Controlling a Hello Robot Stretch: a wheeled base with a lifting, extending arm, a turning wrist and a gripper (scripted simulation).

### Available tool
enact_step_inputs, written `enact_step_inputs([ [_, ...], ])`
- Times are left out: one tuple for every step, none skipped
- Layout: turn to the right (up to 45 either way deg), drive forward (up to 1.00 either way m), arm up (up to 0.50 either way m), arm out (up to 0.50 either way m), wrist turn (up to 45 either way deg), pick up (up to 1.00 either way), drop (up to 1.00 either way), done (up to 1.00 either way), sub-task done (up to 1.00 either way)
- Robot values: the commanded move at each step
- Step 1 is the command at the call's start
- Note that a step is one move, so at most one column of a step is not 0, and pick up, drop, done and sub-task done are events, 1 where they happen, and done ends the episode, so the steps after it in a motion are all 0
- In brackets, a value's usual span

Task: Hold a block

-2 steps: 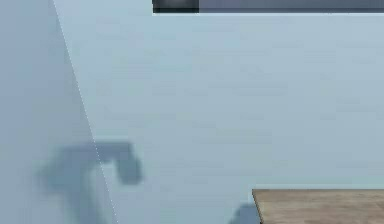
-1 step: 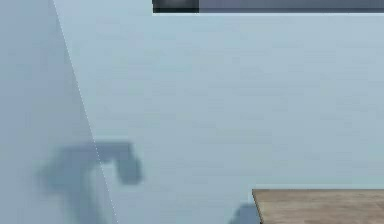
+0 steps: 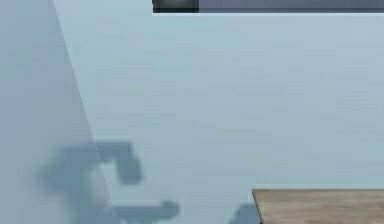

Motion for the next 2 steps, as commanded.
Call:
enact_step_inputs([
  [0.0,0.0,0.0,0.46,0.0,0.0,0.0,0.0,0.0],
  [0.0,0.0,0.0,0.0,45.0,0.0,0.0,0.0,0.0],
])
